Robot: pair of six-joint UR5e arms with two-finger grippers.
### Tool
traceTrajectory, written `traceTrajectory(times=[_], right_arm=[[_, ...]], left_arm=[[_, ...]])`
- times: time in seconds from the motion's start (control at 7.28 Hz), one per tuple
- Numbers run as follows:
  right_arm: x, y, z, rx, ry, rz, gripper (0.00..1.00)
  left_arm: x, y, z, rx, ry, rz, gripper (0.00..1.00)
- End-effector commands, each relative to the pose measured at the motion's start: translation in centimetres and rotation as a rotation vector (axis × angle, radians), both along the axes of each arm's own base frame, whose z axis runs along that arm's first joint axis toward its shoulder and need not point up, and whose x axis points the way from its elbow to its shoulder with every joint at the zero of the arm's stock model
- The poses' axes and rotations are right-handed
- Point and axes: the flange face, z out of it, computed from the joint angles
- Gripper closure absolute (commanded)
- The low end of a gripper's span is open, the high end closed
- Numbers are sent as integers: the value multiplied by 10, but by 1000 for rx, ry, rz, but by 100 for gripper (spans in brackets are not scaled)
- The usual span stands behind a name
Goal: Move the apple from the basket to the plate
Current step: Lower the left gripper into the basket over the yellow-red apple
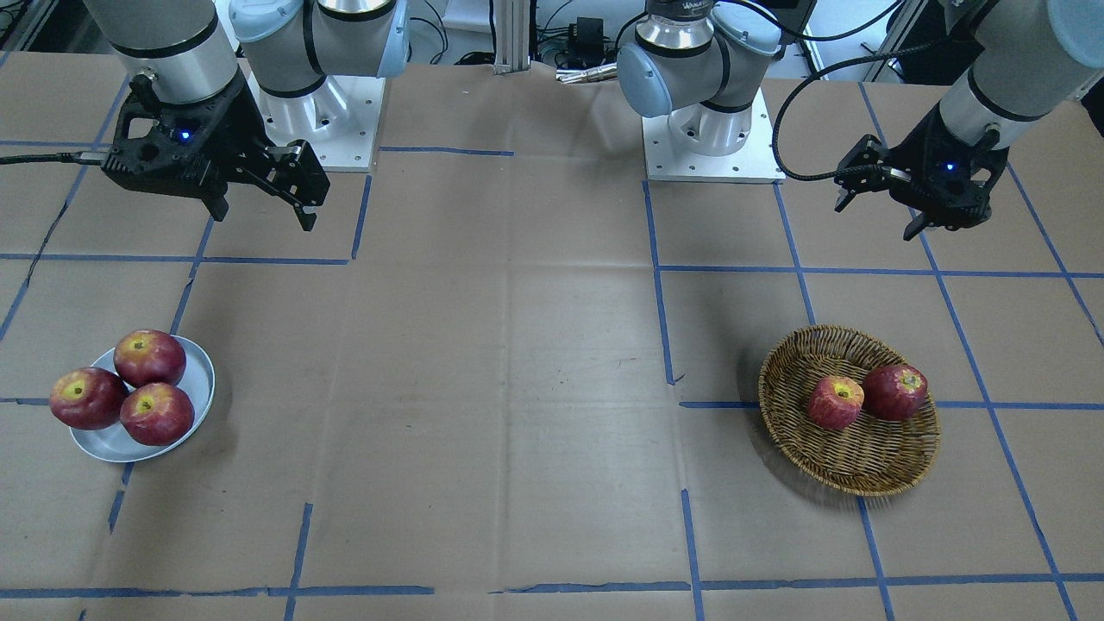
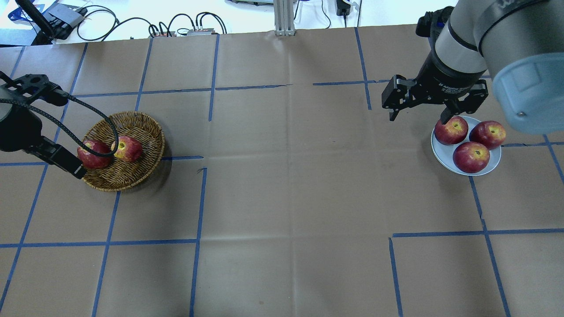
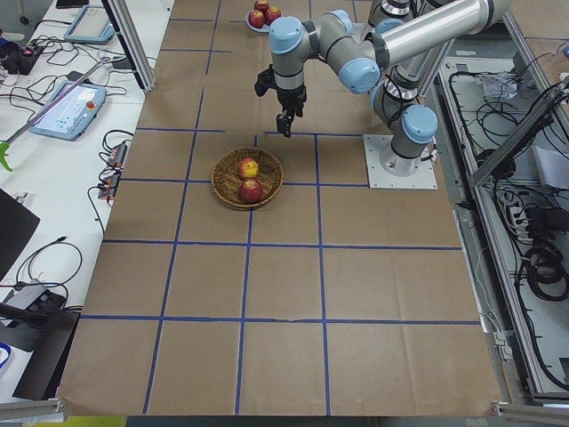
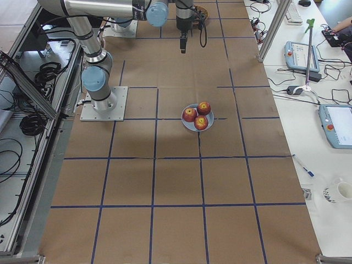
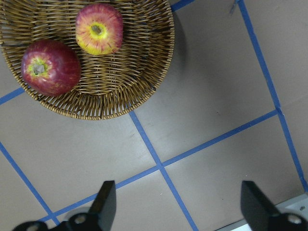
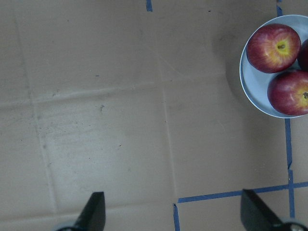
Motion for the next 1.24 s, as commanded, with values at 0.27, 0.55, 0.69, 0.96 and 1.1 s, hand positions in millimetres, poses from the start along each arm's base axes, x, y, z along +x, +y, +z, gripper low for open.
traceTrajectory(times=[0.27, 0.55, 0.69, 0.96, 1.1], right_arm=[[0, 0, 0, 0, 0, -1, 0], [0, 0, 0, 1, 0, -1, 0], [0, 0, 0, 0, 0, 1, 0], [0, 0, 0, 0, -1, 1, 0], [0, 0, -1, 3, 0, -1, 0]], left_arm=[[24, -55, -110, 27, 72, -12, 2], [29, -86, -103, -21, 46, -28, 2], [19, -102, -111, -39, 36, -58, 2], [7, -120, -138, -46, 31, -89, 2], [9, -126, -142, -75, 21, -90, 2]])
